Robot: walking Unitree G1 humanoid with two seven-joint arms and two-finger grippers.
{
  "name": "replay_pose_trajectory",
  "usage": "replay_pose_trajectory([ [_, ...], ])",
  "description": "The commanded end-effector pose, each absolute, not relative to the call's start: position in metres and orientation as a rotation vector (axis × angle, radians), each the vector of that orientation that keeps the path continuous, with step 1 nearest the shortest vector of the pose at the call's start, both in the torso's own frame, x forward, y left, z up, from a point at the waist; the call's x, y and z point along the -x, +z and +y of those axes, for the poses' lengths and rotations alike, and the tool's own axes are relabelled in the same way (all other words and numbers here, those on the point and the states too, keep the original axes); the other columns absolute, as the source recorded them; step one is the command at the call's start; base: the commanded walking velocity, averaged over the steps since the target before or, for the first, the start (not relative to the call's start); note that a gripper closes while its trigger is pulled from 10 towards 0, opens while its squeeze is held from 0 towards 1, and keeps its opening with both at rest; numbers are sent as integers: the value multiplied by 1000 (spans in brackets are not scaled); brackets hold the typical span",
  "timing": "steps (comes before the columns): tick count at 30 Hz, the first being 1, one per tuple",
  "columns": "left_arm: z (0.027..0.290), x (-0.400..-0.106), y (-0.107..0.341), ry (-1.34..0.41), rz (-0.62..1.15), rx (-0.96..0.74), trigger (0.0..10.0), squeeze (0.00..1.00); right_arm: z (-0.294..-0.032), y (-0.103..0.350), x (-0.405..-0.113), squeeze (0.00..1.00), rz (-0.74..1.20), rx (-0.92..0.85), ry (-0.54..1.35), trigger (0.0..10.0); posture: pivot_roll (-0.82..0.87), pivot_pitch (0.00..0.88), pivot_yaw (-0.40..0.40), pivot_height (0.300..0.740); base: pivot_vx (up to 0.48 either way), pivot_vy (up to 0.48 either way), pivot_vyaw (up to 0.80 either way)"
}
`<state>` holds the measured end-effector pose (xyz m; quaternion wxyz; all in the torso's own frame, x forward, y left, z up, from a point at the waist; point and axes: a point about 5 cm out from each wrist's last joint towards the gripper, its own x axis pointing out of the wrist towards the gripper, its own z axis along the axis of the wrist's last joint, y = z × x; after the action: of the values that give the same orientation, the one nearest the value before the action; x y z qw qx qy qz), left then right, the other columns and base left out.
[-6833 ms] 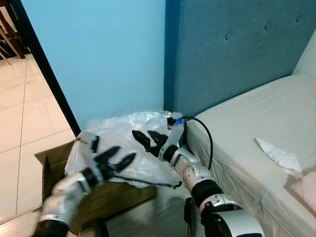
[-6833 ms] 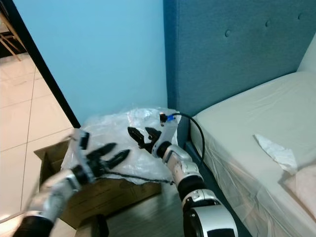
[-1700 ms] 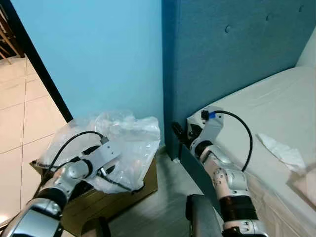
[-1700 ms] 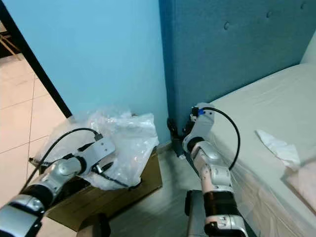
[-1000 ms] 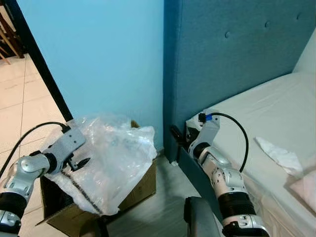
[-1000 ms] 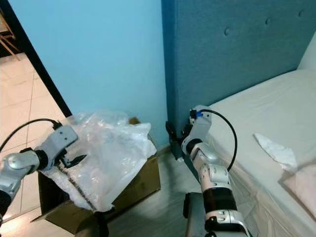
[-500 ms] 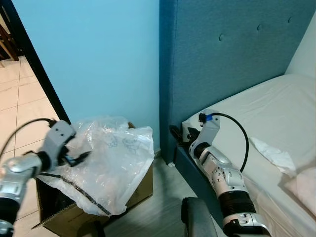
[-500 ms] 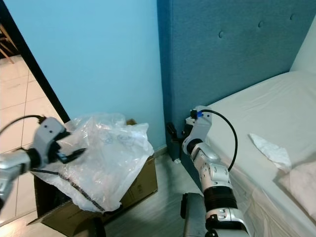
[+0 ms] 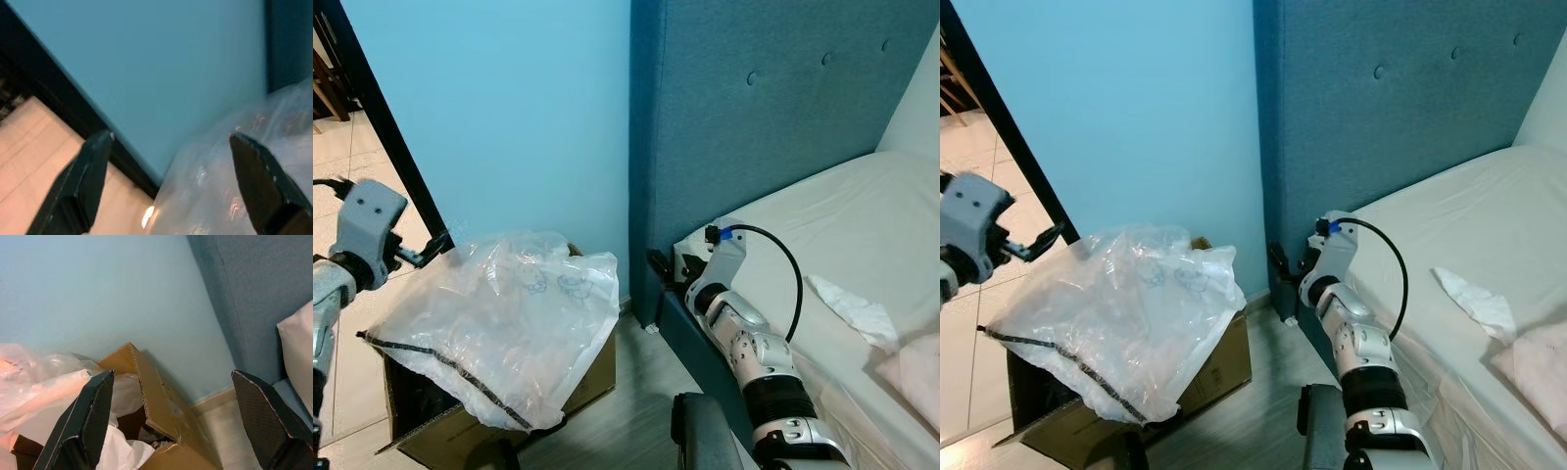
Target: Clean up the room
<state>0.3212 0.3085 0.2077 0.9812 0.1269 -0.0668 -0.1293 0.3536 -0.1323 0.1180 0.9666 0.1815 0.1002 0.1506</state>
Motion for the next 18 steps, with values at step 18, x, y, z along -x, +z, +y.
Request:
replay_pose_trajectory([
  [18,175,-308,97,-433,-68,560,10000,0,-139,87,-341,0,213,-419,289,10000,-61,0,9,508,0,0,0],
])
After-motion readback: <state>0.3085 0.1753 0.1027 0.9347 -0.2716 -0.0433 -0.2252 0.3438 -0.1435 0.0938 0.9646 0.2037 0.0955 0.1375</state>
